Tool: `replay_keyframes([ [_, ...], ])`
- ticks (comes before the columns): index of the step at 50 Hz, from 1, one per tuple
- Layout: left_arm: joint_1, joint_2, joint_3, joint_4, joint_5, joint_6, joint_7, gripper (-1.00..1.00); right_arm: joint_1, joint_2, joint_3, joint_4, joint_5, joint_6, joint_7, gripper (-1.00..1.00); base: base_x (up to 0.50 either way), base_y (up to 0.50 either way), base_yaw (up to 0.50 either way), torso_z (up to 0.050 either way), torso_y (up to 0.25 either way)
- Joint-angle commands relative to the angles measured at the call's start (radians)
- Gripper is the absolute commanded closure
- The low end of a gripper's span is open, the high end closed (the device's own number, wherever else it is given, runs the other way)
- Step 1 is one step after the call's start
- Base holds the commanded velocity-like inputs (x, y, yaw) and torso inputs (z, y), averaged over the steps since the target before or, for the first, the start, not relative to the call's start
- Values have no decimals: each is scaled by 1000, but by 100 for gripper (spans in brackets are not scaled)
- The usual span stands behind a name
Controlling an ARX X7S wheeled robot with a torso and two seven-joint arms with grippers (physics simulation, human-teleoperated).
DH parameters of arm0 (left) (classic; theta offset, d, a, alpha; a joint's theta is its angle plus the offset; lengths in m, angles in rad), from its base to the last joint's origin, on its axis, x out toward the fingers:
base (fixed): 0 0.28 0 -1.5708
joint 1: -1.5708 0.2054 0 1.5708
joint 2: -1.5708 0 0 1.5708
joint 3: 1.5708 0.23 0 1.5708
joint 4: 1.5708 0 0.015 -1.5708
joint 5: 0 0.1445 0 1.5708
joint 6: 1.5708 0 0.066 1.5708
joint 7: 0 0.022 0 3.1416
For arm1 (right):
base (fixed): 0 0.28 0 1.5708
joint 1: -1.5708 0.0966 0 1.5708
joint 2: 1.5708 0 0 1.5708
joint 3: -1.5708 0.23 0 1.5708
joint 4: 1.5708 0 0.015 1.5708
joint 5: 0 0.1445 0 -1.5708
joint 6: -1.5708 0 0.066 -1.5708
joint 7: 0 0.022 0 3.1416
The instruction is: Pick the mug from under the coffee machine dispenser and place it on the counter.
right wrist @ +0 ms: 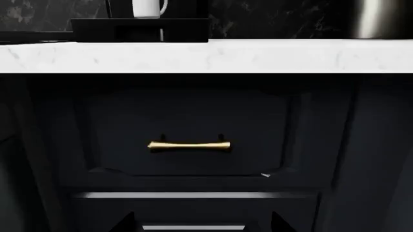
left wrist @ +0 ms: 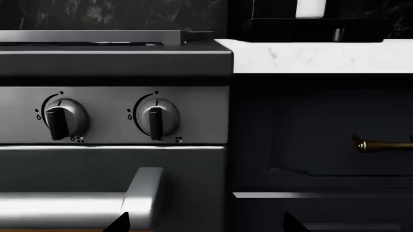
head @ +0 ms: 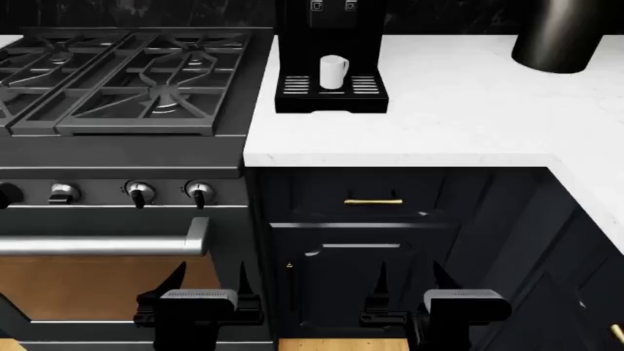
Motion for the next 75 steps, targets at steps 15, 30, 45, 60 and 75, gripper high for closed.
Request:
replay_keyframes([
  [15,8,-53,57,7,-60,-1,-58,-100,-8,52,-63,-10,62,-12,59,-100,0,0,0,0,0],
  [30,-222,-188,-658,772,-1058,-515,-532,-100,-4,70,-85,-9,89,-17,89,-100,0,0,0,0,0],
  [45,-188,-275,-1078,835,-1582,-333,-735,-100,1,91,-115,-13,99,-9,102,-100,0,0,0,0,0],
  [60,-176,-266,-1096,833,-1597,-317,-726,-100,54,143,-196,-627,-33,532,207,-100,0,0,0,0,0],
  [75,-182,-268,-1082,835,-1586,-319,-723,-100,718,61,-338,-986,-137,1482,143,-100,0,0,0,0,0],
])
